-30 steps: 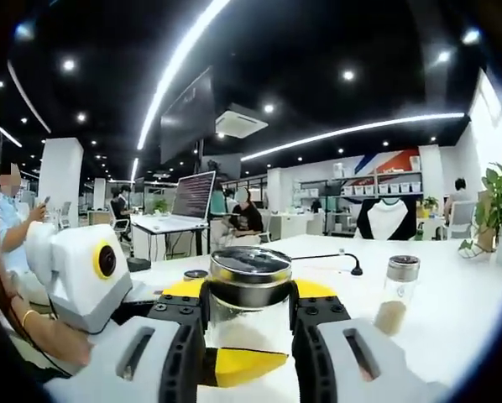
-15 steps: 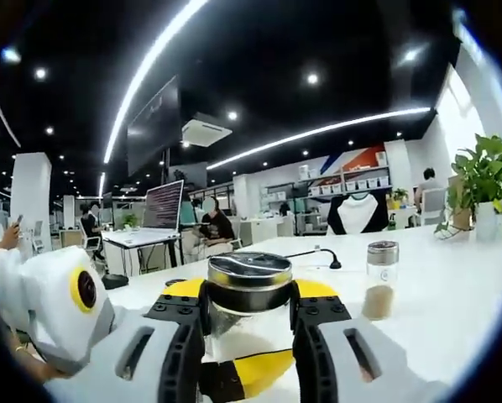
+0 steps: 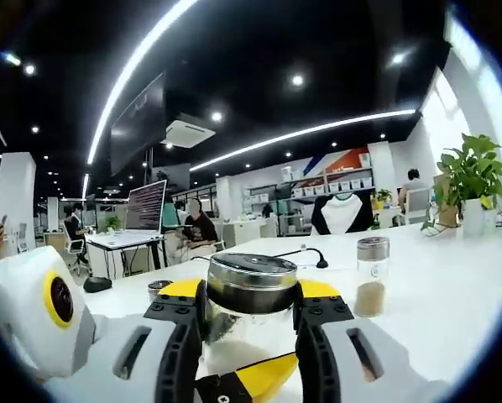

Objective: Rotate the seasoning bottle until the label or dispensing opening points toward the visible target arrow and the bottle remains upright within the marked orientation range

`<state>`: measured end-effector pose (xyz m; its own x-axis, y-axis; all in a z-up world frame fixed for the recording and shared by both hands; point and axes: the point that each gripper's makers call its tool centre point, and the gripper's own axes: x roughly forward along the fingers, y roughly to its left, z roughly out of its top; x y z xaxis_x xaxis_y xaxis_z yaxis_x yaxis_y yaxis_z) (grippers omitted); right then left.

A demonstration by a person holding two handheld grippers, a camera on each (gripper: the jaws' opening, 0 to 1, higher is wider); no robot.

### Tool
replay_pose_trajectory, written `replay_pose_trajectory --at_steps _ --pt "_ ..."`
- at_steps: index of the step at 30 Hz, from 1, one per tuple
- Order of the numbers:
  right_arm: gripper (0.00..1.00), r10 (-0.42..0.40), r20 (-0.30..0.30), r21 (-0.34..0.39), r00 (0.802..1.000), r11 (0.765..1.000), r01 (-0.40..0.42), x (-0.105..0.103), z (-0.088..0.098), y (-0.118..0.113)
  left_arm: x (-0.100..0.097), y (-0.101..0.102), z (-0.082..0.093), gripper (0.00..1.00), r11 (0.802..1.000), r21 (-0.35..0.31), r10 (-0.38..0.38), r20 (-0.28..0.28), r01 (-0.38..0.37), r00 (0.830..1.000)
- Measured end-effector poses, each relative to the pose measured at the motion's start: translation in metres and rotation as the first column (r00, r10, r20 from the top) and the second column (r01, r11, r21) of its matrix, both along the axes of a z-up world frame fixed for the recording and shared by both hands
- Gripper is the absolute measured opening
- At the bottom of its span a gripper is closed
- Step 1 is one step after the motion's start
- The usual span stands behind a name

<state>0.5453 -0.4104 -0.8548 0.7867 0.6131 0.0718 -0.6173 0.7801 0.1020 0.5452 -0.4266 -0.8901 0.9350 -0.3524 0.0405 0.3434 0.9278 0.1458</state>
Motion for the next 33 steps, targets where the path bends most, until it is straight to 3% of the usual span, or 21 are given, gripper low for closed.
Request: replay_pose_trajectory --at_steps 8,17,20,28,33 --pt "0.38 0.029 0.043 -0.020 0.999 0.999 -0.028 0.000 0.004 0.004 0.001 0.002 0.002 0.43 1.000 -0.026 -0.010 -0.006 0.010 1.000" --pt "0.38 0.087 0.049 -0.007 0.995 0.996 -0.087 0.000 0.003 0.002 0.002 -0.001 0.002 0.44 0.994 0.049 -0.091 -0.038 0.093 0.995" --pt "0.37 0.122 0.053 -0.005 0.991 0.992 -0.122 -0.001 0.007 0.000 0.002 -0.003 0.006 0.45 0.989 0.080 -0.126 -0.025 0.128 0.992" --pt "0.37 0.187 0.082 -0.006 0.979 0.982 -0.187 -0.006 0.017 -0.006 -0.008 -0.011 0.016 0.45 0.962 0.099 -0.256 -0.012 0.256 0.967" --pt "0.37 0.233 0.082 0.006 0.969 0.972 -0.234 -0.012 0.022 -0.006 -0.014 -0.014 0.022 0.44 0.944 0.035 -0.330 -0.005 0.329 0.944"
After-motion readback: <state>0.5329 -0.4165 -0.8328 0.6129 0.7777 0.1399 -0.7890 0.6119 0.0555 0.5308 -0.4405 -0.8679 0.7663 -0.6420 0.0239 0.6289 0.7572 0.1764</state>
